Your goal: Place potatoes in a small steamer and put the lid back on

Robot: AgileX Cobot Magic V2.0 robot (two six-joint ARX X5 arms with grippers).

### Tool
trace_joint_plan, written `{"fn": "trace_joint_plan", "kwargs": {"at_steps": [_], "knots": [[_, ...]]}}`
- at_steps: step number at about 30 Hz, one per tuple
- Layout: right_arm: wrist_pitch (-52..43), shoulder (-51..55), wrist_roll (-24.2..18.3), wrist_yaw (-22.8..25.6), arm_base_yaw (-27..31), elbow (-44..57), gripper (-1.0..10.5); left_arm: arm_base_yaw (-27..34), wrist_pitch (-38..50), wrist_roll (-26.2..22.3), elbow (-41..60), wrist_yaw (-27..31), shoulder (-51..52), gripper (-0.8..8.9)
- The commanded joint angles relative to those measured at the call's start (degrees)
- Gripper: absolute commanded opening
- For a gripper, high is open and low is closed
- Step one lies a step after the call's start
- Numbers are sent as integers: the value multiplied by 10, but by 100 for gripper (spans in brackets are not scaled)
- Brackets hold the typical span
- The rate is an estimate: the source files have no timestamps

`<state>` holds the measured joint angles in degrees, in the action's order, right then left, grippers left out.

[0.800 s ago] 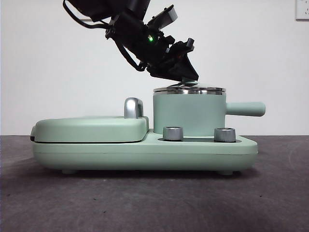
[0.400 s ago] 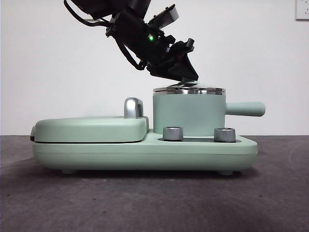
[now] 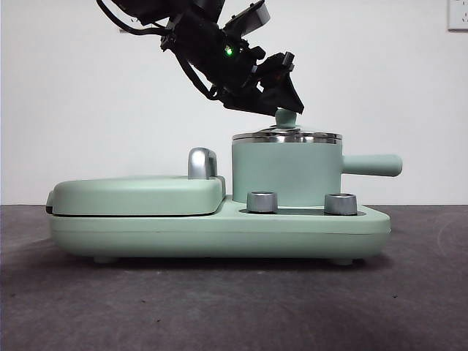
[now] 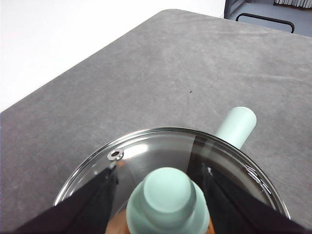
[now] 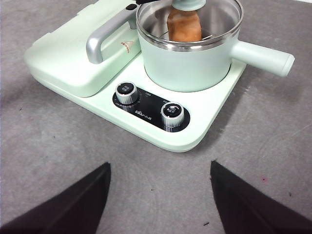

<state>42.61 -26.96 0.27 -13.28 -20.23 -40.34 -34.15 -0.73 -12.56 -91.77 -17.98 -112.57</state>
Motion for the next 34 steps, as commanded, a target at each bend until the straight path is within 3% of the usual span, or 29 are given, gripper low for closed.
{"fn": "trace_joint_plan", "kwargs": {"at_steps": [1,5,12,15,21,34], "knots": [[-5,-2,6,2,-3,-2,317,-3,-5,22,-15,-1,19,285],[-5,-2,6,2,-3,-2,317,4,-50,41,-15,-14,57,283],[-5,-3,6,2,-3,-2,317,62,-139,138,-15,-62,128,279],[-5,-3,6,2,-3,-2,317,100,-183,144,-15,-109,157,279],[-5,-3,6,2,-3,-2,317,165,-264,126,1,-117,222,279],[-6,-3,5,2,-3,-2,317,270,-274,166,189,-116,428,279]]}}
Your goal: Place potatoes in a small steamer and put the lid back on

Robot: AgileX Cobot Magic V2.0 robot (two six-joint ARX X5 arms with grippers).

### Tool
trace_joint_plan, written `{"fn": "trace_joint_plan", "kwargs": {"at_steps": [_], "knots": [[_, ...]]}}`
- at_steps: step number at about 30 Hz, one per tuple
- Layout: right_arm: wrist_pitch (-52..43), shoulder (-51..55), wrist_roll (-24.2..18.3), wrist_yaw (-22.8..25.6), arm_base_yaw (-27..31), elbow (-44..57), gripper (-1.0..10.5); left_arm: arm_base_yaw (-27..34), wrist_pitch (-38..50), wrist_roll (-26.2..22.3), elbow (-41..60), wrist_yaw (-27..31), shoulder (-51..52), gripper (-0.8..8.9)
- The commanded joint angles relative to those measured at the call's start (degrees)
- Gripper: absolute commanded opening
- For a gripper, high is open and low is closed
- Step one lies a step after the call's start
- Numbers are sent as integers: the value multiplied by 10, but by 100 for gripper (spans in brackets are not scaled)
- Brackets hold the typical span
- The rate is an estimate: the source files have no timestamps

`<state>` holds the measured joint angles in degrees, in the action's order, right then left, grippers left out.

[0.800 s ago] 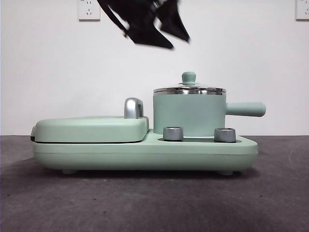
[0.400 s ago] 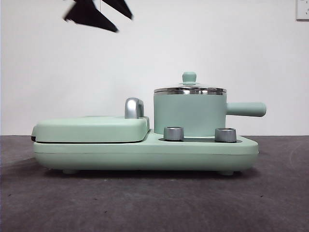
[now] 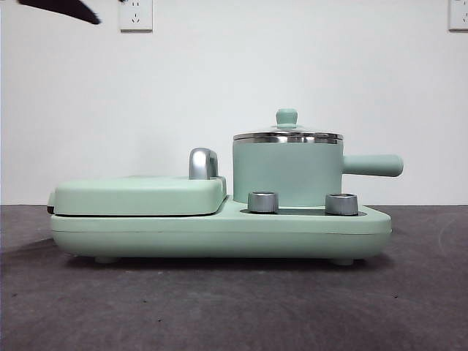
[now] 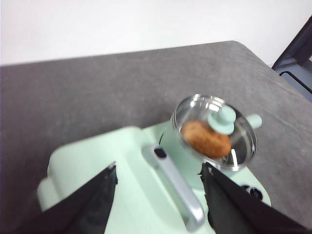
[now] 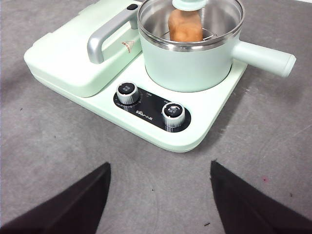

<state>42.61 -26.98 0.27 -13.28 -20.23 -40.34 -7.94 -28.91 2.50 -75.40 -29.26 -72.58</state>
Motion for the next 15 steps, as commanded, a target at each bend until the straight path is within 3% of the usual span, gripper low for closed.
{"fn": "trace_joint_plan", "kwargs": {"at_steps": [1,15], "knots": [[-6,-3,5,2,-3,-2,317,13,10,22,48,-3,48,279],[-6,-3,5,-1,-3,-2,317,27,31,124,297,-1,261,279]]}}
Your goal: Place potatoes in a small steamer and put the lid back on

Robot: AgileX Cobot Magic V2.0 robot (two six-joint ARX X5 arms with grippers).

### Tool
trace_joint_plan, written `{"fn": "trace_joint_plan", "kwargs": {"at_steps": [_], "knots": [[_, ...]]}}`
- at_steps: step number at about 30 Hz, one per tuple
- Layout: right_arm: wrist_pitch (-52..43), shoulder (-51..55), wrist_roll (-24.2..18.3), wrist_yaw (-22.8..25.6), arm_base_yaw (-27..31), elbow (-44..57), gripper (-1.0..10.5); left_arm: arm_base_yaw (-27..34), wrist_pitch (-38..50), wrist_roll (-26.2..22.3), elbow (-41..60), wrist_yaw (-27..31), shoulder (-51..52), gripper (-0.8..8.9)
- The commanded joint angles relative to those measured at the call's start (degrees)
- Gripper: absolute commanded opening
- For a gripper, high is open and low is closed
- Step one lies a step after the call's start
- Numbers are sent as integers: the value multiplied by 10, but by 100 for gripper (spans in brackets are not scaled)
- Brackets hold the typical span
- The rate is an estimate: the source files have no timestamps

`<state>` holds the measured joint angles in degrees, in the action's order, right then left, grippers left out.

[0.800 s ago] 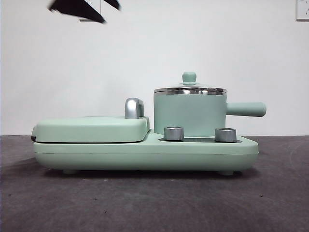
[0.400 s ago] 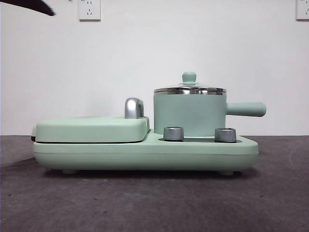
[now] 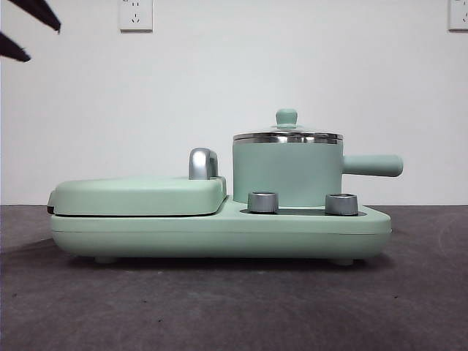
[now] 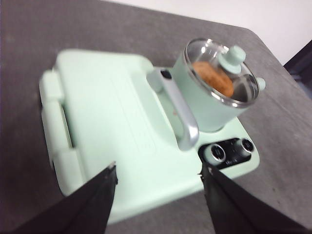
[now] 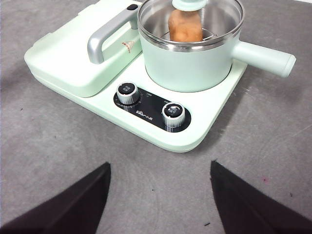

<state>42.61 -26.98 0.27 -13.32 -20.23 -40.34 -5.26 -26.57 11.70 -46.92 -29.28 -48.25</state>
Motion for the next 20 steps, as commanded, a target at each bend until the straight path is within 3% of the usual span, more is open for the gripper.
{"fn": "trace_joint_plan", "kwargs": {"at_steps": [1,13,14,15,16,17,20], "knots": [[-6,-3,5,-1,-3,-2,317,0,5,40,23,-1,29,279],[-5,-2,6,-2,-3,-2,316,0,-124,108,53,-2,96,270],[-5,-2,7,-2,-3,-2,276,0,-125,108,53,-2,97,206],[-3,-2,8,-5,-3,-2,103,0,-125,106,53,-4,98,-5],[1,-2,7,-8,-3,-2,-30,0,-124,109,53,-4,98,30],[0,-2,6,-3,-3,-2,30,0,-123,108,53,-4,98,2],[0,-2,6,-2,-3,-2,14,0,-136,106,53,-4,99,6]]}}
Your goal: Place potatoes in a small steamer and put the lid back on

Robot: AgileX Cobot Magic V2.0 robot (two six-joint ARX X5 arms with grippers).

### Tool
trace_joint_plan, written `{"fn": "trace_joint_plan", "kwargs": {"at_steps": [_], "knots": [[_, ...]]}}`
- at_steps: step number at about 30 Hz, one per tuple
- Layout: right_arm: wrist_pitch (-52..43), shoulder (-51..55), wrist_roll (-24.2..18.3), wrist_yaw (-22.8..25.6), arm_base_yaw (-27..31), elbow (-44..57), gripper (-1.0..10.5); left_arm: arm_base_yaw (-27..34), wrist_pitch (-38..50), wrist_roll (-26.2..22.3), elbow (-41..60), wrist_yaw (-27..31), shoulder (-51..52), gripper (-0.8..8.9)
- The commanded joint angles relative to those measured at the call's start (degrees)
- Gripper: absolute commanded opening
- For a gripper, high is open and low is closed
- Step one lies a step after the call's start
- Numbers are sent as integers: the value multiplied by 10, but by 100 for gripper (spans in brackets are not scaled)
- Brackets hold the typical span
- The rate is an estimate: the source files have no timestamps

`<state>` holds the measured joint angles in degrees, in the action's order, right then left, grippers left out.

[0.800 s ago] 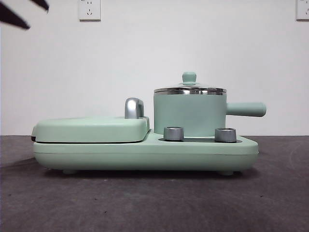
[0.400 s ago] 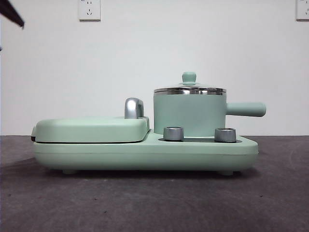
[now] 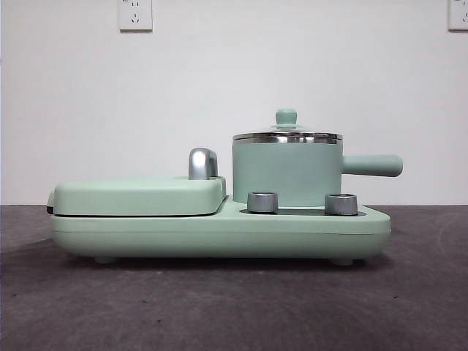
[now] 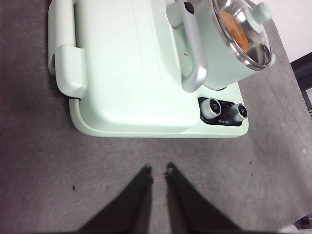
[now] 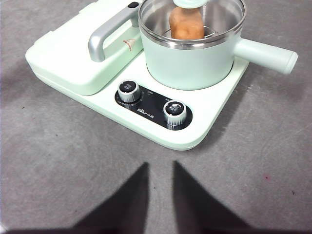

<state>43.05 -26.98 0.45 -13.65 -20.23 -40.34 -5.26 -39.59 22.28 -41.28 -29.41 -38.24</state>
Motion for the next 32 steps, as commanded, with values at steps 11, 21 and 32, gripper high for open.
{"fn": "trace_joint_plan", "kwargs": {"at_steps": [11,21,32], "knots": [[-6,-2,4,1,-3,-2,14,0,-14,-2,-3,-3,1,6],[-6,-2,4,1,-3,-2,14,15,111,-254,118,14,140,6],[-6,-2,4,1,-3,-2,14,39,289,-232,362,269,358,6]]}}
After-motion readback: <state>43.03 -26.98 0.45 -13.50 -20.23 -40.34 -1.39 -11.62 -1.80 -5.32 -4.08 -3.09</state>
